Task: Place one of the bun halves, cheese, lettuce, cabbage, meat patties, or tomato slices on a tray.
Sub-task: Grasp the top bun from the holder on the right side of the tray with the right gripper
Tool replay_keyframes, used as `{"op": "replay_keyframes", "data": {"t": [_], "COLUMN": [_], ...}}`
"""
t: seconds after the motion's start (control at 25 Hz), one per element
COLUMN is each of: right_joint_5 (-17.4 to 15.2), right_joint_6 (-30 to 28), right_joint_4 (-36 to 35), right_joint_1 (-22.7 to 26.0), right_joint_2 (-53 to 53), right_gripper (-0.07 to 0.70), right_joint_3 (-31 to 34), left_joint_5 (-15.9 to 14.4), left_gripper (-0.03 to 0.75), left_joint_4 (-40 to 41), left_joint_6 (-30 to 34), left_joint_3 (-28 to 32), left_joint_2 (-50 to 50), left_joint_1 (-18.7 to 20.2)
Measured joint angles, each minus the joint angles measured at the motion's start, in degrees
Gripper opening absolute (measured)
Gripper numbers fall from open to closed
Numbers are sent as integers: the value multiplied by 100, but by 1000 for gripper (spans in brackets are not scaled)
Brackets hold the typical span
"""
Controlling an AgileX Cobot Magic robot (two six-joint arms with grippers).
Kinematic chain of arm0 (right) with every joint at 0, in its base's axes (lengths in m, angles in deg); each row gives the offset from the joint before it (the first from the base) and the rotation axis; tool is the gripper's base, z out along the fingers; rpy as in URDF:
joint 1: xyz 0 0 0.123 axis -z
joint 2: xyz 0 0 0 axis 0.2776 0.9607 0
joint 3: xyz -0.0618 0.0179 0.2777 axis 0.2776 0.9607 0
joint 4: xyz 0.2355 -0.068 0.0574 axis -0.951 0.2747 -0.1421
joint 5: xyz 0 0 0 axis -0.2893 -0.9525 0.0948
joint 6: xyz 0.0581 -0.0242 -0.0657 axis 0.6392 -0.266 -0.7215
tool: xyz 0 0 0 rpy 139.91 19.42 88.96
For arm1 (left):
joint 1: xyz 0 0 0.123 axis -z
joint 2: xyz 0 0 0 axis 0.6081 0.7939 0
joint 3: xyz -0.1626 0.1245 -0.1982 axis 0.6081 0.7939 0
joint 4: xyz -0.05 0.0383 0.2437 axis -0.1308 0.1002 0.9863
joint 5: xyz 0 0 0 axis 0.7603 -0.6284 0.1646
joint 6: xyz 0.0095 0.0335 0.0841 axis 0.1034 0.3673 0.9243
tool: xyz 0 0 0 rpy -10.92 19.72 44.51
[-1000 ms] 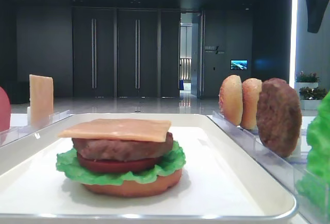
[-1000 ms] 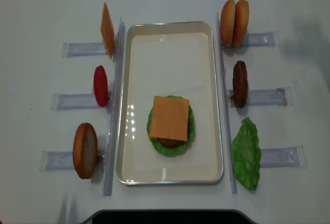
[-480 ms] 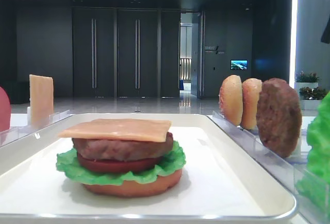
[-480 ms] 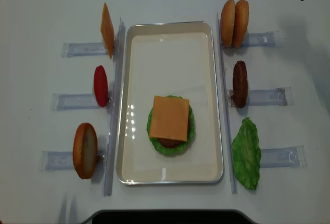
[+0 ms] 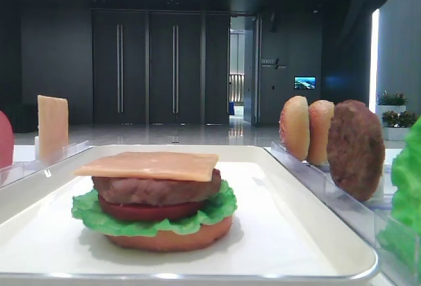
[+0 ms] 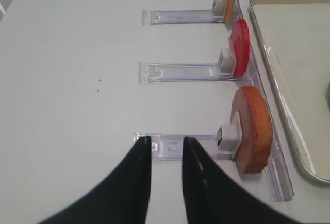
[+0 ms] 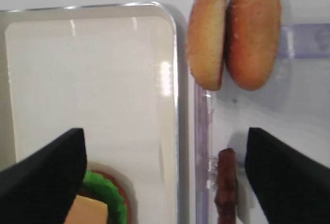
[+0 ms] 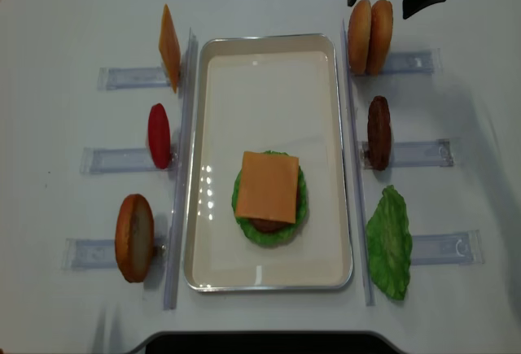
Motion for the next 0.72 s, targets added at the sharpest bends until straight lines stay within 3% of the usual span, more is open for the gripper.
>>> {"op": "replay_keyframes", "data": {"t": [0.2,0.72], "right_joint_5": [399,887], "right_joint_6": [183,200], "right_joint_4": [-7,264], "right_joint_1": [-255,-176], "right_joint_2": [26,449], "right_gripper": [591,591], "right_joint_3": [0,-6], "left_joint_5": [0,0], "left_gripper": [157,157], "left_joint_4": [0,0], "left_joint_6": [0,0], "left_joint_3": [0,0], "left_joint_2": [0,0], "left_joint_1": [0,0]}}
